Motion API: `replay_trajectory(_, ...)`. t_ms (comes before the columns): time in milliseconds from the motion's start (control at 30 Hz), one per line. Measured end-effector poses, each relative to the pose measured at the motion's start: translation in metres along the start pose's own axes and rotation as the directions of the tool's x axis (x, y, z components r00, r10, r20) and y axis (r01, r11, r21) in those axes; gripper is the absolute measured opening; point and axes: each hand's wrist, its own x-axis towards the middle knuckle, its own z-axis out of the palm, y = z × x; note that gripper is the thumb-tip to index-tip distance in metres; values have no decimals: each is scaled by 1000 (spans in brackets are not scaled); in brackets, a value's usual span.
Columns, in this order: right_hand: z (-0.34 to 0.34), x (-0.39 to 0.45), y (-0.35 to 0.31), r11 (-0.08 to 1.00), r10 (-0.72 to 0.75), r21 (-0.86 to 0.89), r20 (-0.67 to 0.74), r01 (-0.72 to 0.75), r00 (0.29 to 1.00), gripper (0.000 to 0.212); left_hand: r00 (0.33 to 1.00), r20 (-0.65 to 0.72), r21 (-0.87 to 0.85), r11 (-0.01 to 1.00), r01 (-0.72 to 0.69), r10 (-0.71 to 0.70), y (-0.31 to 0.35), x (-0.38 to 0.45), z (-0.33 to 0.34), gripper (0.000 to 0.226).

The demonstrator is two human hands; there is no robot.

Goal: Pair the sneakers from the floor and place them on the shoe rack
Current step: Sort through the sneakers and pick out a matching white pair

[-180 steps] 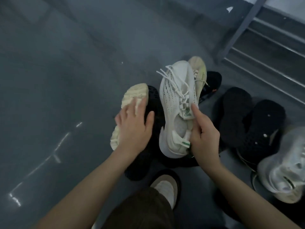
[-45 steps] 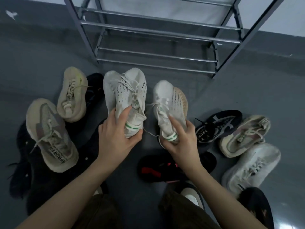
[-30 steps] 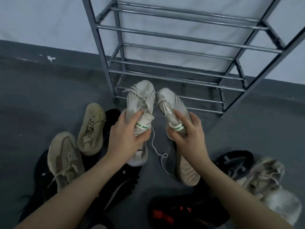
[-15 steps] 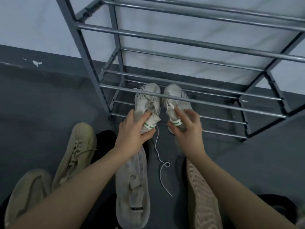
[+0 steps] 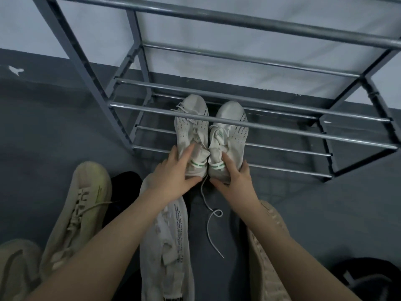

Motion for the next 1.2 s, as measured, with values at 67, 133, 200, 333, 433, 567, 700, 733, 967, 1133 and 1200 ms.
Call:
replay_trajectory(67,5,2,0,999,-6,38,-28,7,1000,76,1000,-9,-33,999,30,-30,3,0,6,96)
replay_trajectory(133,8,4,-3,999,-11,47,-80,15,997,66,997,-79,-106,994,11,-20,5,0,9,89)
replay_trajectory(200,6,4,-2,995,-84,39,-133,90,988,57,987,-161,-171,984,-40,12,5,0,6,80)
replay_trajectory(333,5,11,-1,982,-184,6,-199,189,963,54,966,-255,-165,982,-90,46,4,6,-4,72)
replay_trajectory(433,7,20,-12,989,-150,-25,-197,148,969,52,958,-277,-145,982,-124,80,-2,6,-2,68)
replay_trajectory(567,15,22,-12,993,-111,-62,-146,102,983,52,943,-324,-195,971,-138,68,-20,5,-2,62)
replay_trajectory(700,16,23,-9,977,-78,-210,-167,42,983,55,948,-317,-306,943,-129,27,-26,6,-2,62)
replay_trajectory(733,15,22,-10,965,-79,-259,-165,34,983,56,953,-301,-330,937,-116,11,-26,6,-2,63)
replay_trajectory(967,19,19,-22,945,-102,-325,-166,44,981,54,989,-146,-208,977,-45,15,-28,15,-13,89)
replay_trajectory(1133,14,21,-22,928,-92,-371,-116,42,989,58,974,-227,-284,956,-72,6,-21,13,-5,81)
replay_trajectory(1200,14,24,-22,922,-68,-386,-84,31,994,61,975,-223,-292,955,-56,-10,-20,14,-2,81)
